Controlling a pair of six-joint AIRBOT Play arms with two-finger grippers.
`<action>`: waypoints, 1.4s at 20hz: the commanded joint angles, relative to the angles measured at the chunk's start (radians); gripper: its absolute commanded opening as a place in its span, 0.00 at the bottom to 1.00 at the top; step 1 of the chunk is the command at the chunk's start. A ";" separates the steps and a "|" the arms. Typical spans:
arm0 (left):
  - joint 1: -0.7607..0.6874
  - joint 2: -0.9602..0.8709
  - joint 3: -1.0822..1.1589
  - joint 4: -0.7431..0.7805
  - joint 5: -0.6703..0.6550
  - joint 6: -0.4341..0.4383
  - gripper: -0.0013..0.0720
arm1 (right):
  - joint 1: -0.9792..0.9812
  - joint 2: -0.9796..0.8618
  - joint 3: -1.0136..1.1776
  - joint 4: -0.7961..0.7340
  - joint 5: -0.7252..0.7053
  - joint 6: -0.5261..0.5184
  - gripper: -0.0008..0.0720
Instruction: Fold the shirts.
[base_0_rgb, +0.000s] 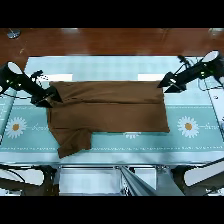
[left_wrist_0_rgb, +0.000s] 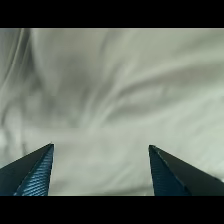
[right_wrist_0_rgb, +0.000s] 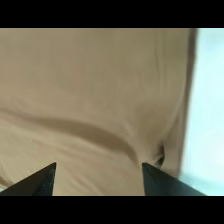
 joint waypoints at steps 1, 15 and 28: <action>0.053 0.073 -0.038 0.082 -0.174 -0.033 0.97 | -0.074 0.166 -0.101 -0.023 -0.051 -0.045 0.86; 0.439 0.760 -0.981 -0.333 0.272 0.149 0.97 | -0.263 0.771 -0.903 0.203 -0.271 -0.196 0.86; 0.269 0.557 -0.983 -0.385 0.247 0.313 0.94 | -0.265 0.771 -0.902 0.187 -0.253 -0.197 0.86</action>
